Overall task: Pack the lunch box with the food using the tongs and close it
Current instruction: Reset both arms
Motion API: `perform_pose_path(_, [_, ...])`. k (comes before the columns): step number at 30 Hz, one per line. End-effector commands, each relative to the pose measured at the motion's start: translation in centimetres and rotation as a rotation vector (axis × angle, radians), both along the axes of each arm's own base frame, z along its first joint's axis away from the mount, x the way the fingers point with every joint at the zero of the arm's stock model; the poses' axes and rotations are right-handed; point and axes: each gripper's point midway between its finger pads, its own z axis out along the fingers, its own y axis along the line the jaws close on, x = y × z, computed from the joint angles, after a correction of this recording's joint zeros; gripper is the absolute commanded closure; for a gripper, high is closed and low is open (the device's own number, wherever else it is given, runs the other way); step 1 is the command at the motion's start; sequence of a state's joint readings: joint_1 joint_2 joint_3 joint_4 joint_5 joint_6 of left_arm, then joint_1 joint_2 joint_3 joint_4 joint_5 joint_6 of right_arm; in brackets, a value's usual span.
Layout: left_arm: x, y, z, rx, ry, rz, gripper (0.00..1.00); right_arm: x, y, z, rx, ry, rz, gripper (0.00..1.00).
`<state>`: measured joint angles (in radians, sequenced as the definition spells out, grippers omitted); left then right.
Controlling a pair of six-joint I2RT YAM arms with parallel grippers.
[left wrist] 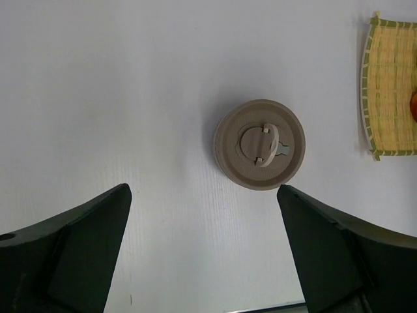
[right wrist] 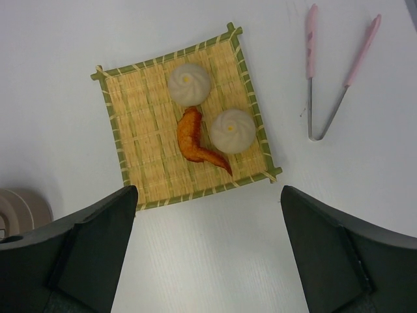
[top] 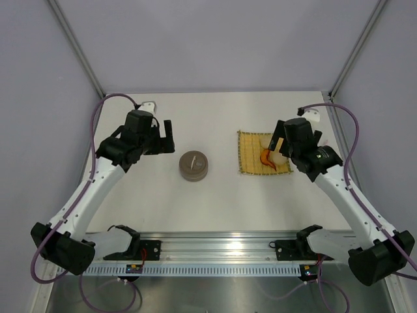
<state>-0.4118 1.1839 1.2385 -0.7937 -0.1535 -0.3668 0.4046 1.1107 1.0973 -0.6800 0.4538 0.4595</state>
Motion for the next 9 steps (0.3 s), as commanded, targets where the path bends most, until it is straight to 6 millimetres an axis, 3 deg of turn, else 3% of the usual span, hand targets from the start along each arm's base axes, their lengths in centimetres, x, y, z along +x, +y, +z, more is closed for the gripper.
perform_pose_path(1, [-0.1, 1.6, 0.8, 0.003, -0.034, 0.067, 0.01, -0.7, -1.4, 0.7, -0.014, -0.021, -0.061, 0.01])
perform_pose_path(9, [-0.7, 2.2, 1.5, -0.013, -0.053, 0.073, 0.01, -1.5, -1.4, 1.8, 0.021, -0.065, -0.053, 0.00])
